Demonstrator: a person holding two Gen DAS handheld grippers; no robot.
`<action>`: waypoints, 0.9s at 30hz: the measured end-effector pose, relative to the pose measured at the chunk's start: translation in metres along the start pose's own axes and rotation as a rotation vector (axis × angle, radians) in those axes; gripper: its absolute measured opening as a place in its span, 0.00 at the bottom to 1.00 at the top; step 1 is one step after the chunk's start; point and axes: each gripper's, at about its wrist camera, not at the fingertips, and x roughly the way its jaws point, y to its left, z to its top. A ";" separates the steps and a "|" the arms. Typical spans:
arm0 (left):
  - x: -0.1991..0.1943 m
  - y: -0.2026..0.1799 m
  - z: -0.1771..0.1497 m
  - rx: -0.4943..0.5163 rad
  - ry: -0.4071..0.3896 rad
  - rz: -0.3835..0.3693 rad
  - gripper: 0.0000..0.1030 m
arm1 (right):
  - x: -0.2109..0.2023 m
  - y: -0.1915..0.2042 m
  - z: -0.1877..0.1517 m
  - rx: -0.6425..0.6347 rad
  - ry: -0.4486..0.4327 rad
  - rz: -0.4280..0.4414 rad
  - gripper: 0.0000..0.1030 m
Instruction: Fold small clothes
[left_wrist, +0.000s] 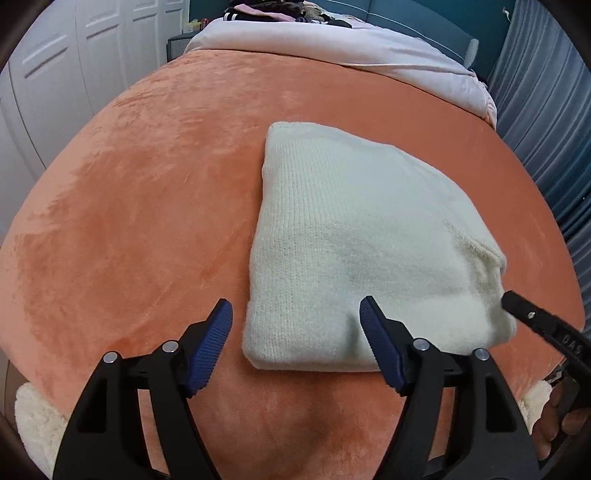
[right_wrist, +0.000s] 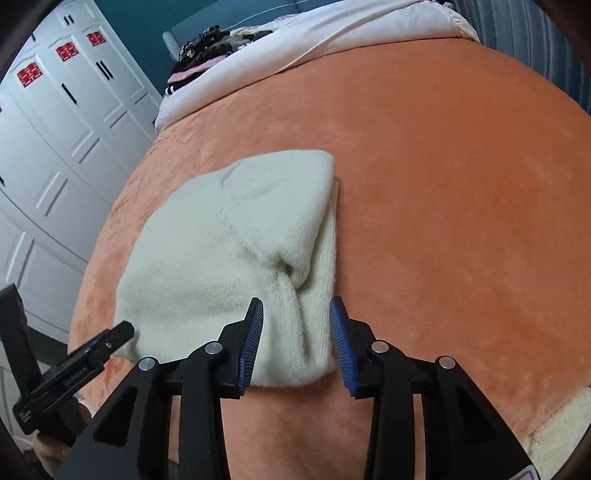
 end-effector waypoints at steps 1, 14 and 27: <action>-0.001 -0.004 -0.001 0.010 0.002 0.009 0.68 | 0.008 0.002 -0.001 -0.020 0.035 -0.040 0.35; -0.035 -0.034 -0.025 0.099 -0.046 0.129 0.82 | -0.054 0.028 -0.031 -0.028 -0.068 -0.142 0.50; -0.046 -0.049 -0.067 0.125 -0.047 0.152 0.82 | -0.051 0.030 -0.071 -0.001 -0.097 -0.233 0.67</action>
